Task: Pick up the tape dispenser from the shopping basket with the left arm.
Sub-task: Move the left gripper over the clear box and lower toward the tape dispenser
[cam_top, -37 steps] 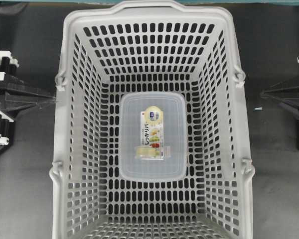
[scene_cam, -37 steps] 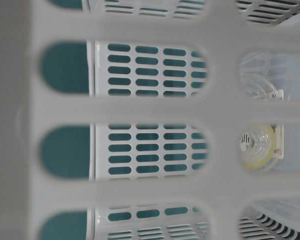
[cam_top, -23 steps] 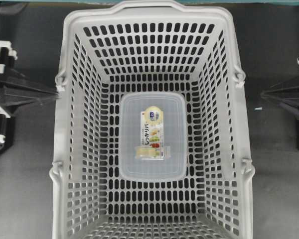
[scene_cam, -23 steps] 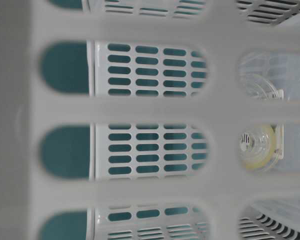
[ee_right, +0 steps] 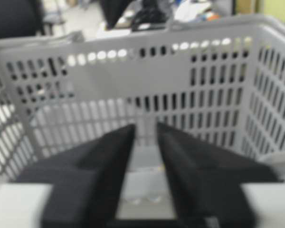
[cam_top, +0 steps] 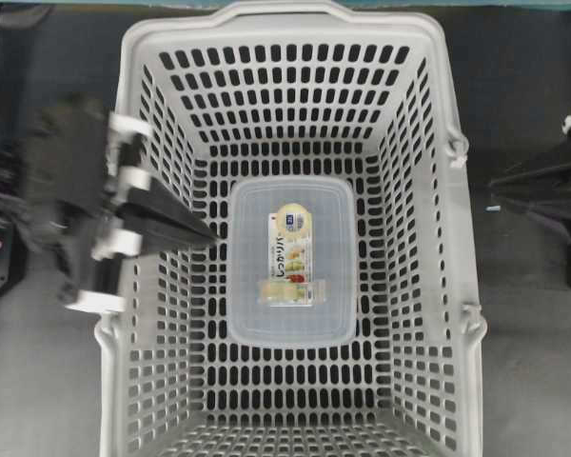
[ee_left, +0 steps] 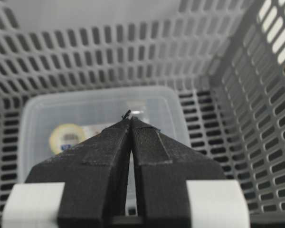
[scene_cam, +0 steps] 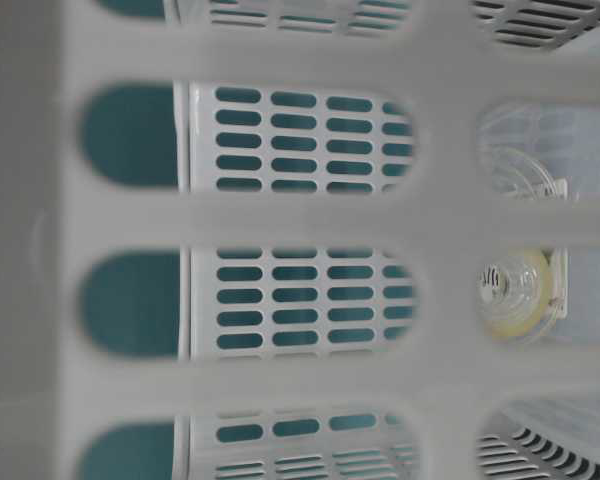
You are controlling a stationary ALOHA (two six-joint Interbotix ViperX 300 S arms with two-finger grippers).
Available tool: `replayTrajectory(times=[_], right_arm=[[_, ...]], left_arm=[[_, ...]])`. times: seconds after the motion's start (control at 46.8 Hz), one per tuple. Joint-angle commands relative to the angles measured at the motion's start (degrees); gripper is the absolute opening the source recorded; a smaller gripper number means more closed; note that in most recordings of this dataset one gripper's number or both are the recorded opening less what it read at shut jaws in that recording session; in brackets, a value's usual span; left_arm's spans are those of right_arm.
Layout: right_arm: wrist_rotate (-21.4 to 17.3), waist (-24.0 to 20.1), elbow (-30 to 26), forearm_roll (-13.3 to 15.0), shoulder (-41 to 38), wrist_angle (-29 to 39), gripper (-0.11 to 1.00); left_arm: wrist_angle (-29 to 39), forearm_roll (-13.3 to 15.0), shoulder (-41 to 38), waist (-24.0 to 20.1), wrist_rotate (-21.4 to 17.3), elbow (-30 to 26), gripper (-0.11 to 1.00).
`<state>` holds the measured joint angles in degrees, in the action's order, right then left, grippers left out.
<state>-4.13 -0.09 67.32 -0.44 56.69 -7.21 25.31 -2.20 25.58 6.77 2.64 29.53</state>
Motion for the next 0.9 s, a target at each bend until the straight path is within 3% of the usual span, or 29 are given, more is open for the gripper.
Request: replayTrajectory(times=[0.0,0.107,0.171,0.449,0.513,0.726,0.791,0.876], right_arm=[[0.0,0.0,-1.4,-0.3,0.1,0.1,0.36],[0.0,-0.1,-1.4,-0.2,0.1,0.3,0.64],[0.1,-0.1,-1.4,-0.2,0.1,0.5,0.74],[0.0,-0.2,-1.3,-0.2,0.2,0.6,0.73],[0.0,-0.4,-1.3,-0.2,0.3,0.5,0.73],[0.0,-1.1,-1.3,-0.2,0.4,0.6,0.73],[0.0,-1.2,-1.2,-0.2,0.3,0.6,0.73],[0.0,-1.2,-1.2,-0.2,0.4,0.6,0.73]], left_arm=[[2.5,-0.3,-3.4,0.4,0.1,-4.8,0.0],[7.9,-0.3,-7.8,1.0,0.2,-9.2,0.0],[10.8,-0.4,-10.5,1.1,0.3,-11.7,0.0],[15.8,-0.4,-20.4,1.1,0.5,-19.4,0.04],[16.4,-0.4,-22.0,1.2,0.8,-20.3,0.18],[21.6,-0.4,-27.2,1.2,5.4,-21.5,0.81],[21.9,-0.4,-28.3,1.3,6.3,-21.0,0.9],[21.8,-0.4,-29.7,1.4,7.1,-20.0,0.9]])
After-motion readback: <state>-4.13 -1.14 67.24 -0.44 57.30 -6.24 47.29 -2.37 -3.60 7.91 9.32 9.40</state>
